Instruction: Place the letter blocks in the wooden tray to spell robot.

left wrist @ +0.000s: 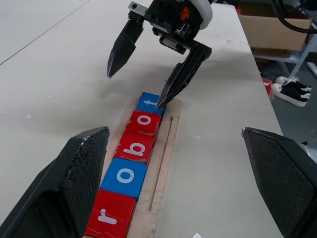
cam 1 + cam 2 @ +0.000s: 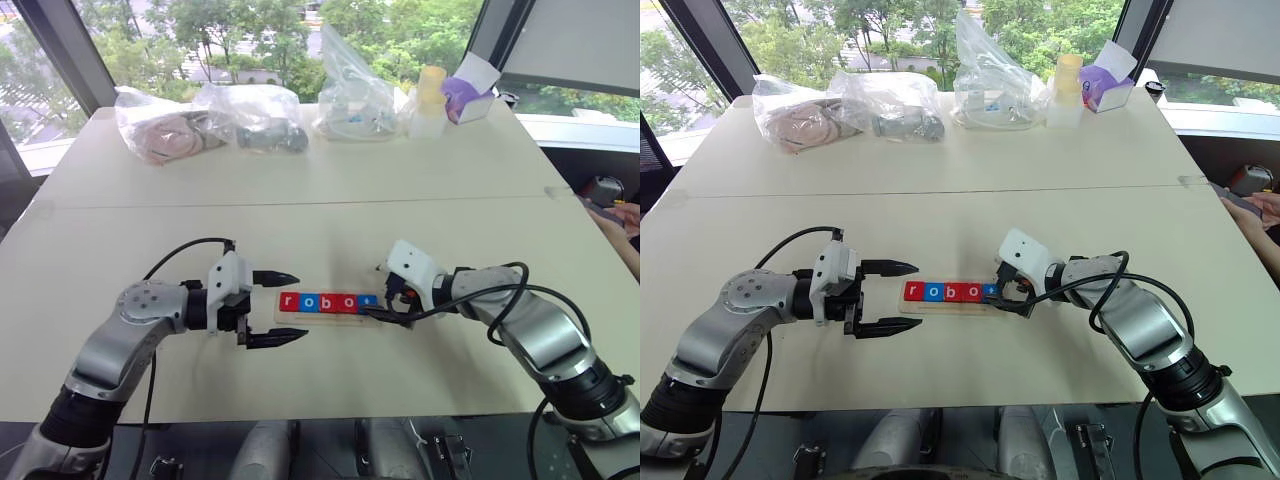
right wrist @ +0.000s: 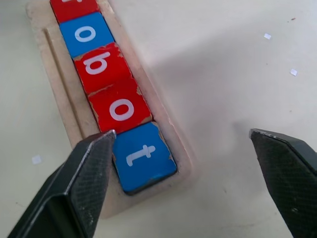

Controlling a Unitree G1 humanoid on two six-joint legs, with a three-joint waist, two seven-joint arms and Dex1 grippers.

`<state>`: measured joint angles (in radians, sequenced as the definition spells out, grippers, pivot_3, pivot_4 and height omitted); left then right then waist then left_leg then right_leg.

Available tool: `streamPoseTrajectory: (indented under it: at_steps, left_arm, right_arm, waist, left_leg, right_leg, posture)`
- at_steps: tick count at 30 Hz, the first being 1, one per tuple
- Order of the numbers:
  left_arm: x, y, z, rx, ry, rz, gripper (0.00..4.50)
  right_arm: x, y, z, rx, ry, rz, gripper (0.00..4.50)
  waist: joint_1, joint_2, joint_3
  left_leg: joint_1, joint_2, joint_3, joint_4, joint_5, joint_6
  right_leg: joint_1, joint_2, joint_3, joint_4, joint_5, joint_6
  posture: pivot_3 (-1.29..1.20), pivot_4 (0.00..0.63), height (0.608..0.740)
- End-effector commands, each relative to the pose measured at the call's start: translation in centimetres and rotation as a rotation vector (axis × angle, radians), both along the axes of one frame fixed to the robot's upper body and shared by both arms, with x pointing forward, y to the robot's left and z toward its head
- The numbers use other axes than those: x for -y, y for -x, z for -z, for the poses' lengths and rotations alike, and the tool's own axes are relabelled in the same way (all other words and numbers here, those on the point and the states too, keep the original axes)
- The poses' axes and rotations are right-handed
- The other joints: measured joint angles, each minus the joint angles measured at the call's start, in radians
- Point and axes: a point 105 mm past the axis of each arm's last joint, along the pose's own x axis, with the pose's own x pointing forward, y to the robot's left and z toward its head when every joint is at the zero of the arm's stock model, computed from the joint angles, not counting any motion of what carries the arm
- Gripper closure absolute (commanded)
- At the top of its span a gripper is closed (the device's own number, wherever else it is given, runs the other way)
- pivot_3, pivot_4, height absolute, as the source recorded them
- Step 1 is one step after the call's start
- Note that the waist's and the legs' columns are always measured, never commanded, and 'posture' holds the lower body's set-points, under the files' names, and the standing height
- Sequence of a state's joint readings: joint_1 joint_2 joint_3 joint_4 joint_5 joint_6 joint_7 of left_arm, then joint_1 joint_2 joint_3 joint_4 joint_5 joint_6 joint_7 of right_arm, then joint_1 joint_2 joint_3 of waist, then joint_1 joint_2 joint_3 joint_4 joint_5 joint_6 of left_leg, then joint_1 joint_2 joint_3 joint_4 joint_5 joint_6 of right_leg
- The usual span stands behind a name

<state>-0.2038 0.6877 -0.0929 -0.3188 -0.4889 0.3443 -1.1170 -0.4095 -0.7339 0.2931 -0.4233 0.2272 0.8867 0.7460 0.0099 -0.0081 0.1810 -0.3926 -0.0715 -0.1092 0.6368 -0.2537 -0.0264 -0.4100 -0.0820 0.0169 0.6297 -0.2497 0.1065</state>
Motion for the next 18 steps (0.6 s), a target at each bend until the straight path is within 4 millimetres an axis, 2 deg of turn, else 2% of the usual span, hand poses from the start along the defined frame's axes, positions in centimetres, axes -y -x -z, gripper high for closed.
streamPoseTrajectory:
  at_steps: [1, 5, 10, 14, 18]
  left_arm:
    - [0.1, 0.1, -1.2, 0.046, 0.013, 0.012, 0.00]
    - [0.0, 0.3, -1.1, 0.039, 0.007, 0.011, 0.00]
    - [-1.0, 0.4, -1.1, 0.003, -0.029, -0.017, 0.00]
    - [-1.6, 0.2, -1.4, 0.013, -0.037, -0.040, 0.00]
    - [-3.0, 0.0, -2.1, 0.008, -0.062, -0.085, 0.00]
  right_arm:
    - [-0.1, 0.3, -1.0, 0.030, -0.010, -0.024, 0.05]
    - [0.5, 0.9, -1.9, 0.013, -0.052, 0.002, 0.05]
    - [2.1, 3.7, -3.3, -0.032, -0.087, -0.026, 0.05]
    - [2.5, 5.4, -4.0, -0.066, -0.117, -0.067, 0.05]
    - [2.8, 7.0, -5.7, -0.103, -0.196, -0.135, 0.05]
  waist:
    - [0.000, 0.000, 0.000]
    - [0.000, 0.000, 0.000]
    - [0.003, 0.000, 0.000]
    - [0.000, 0.000, 0.000]
    - [0.000, 0.000, 0.000]
  left_leg:
    - [0.000, 0.000, 0.000, 0.000, 0.000, 0.000]
    - [0.000, 0.000, 0.000, 0.000, 0.000, 0.000]
    - [0.000, 0.000, 0.000, 0.000, 0.000, 0.000]
    - [0.000, 0.000, 0.000, 0.000, 0.000, 0.000]
    - [0.000, 0.001, 0.000, 0.000, 0.000, 0.000]
  right_leg:
    - [0.000, 0.000, 0.000, 0.000, 0.000, 0.000]
    - [0.000, 0.000, 0.000, 0.000, 0.000, 0.000]
    - [0.000, 0.000, 0.000, 0.000, 0.000, 0.000]
    - [0.000, -0.001, 0.000, 0.000, 0.000, 0.000]
    - [0.000, -0.001, 0.000, 0.000, 0.000, 0.000]
  posture:
    - [0.00, 0.150, 0.740]
    - [0.00, 0.150, 0.740]
    - [0.00, 0.150, 0.740]
    - [0.00, 0.150, 0.740]
    - [0.00, 0.150, 0.740]
